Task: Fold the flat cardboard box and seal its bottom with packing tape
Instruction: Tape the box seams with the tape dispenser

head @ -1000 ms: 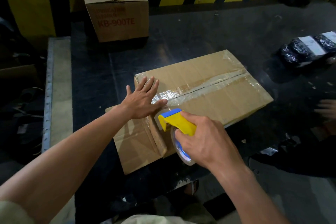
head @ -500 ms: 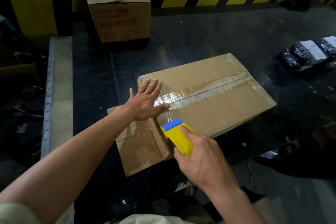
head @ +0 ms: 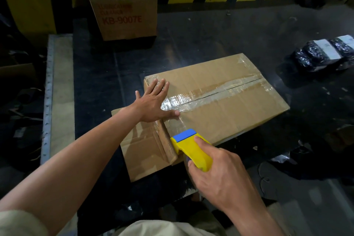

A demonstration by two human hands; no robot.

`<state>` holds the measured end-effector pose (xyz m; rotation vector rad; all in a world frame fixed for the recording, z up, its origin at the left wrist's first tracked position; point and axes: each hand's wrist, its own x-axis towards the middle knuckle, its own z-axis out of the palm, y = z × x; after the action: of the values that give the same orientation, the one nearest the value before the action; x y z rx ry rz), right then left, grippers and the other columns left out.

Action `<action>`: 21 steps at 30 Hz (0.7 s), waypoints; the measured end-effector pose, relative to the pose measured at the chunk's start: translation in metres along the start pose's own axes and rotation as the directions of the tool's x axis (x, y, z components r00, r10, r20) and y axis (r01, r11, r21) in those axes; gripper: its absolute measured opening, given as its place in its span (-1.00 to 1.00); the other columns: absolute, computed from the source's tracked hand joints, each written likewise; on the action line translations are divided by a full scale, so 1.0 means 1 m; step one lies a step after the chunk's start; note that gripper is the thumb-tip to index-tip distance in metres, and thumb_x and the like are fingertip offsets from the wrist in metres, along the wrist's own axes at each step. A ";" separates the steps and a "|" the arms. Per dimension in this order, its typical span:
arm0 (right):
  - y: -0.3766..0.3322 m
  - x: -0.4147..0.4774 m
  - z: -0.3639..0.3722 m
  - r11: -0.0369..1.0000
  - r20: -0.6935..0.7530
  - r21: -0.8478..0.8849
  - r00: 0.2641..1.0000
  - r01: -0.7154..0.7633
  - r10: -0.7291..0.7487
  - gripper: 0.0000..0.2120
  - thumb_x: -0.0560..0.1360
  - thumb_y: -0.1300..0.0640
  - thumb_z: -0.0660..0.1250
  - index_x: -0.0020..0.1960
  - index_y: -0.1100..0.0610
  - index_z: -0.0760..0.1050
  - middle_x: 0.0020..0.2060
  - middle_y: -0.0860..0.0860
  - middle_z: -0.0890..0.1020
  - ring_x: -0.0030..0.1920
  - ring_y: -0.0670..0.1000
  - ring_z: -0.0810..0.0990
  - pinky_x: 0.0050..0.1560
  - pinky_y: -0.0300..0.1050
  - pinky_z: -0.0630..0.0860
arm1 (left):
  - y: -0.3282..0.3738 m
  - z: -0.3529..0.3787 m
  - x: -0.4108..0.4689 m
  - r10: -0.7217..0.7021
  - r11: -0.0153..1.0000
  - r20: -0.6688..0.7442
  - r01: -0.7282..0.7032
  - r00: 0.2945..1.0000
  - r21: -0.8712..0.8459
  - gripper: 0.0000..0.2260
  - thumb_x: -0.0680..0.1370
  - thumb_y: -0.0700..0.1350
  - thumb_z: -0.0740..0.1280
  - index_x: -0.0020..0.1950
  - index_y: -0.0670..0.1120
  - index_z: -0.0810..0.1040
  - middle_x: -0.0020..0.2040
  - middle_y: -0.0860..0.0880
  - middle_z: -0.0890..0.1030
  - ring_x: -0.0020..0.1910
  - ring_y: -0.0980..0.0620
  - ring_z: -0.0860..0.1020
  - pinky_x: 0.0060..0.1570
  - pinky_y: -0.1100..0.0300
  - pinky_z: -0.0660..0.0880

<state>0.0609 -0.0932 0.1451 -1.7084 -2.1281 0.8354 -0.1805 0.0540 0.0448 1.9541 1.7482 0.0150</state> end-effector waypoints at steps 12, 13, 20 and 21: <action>-0.002 -0.002 0.007 1.000 0.002 0.011 1.000 -0.023 0.023 -0.39 0.44 -0.25 0.28 0.46 -0.14 0.34 -0.21 -0.01 0.59 -0.25 -0.01 0.53 -0.22 -0.18 0.49 | 0.007 -0.003 -0.002 -0.041 0.998 0.030 0.040 0.999 0.046 0.12 0.35 0.63 0.10 0.64 0.05 -0.32 0.62 0.11 -0.37 0.58 0.06 -0.41 0.39 -0.57 -0.22; -0.003 -0.002 0.006 0.999 -0.014 0.029 1.000 -0.022 0.023 -0.39 0.44 -0.25 0.30 0.46 -0.14 0.36 -0.21 -0.02 0.60 -0.26 -0.03 0.53 -0.21 -0.20 0.50 | 0.008 -0.001 -0.002 -0.041 0.998 0.014 0.040 0.999 0.057 0.16 0.30 0.66 0.08 0.64 0.04 -0.32 0.62 0.11 -0.37 0.58 0.05 -0.41 0.38 -0.57 -0.23; -0.002 -0.012 0.013 0.999 0.000 0.005 0.999 -0.041 0.041 -0.35 0.45 -0.26 0.28 0.50 -0.14 0.29 -0.20 -0.02 0.58 -0.21 -0.02 0.55 -0.18 -0.18 0.50 | 0.011 0.001 -0.005 -0.040 0.996 -0.010 0.040 0.999 0.075 0.20 0.25 0.68 0.06 0.64 0.03 -0.32 0.64 0.08 -0.34 0.58 0.03 -0.40 0.38 -0.58 -0.19; -0.002 -0.013 0.016 0.999 0.008 -0.012 0.999 -0.050 0.050 -0.35 0.46 -0.26 0.26 0.51 -0.15 0.26 -0.21 -0.03 0.54 -0.19 0.00 0.54 -0.17 -0.16 0.48 | 0.011 0.000 -0.005 -0.040 0.996 -0.011 0.040 0.999 0.074 0.21 0.24 0.68 0.06 0.64 0.03 -0.32 0.64 0.08 -0.35 0.58 0.03 -0.40 0.38 -0.58 -0.19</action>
<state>0.0540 -0.1099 0.1354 -1.7740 -2.1069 0.8466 -0.1709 0.0491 0.0502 1.9737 1.8173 -0.0560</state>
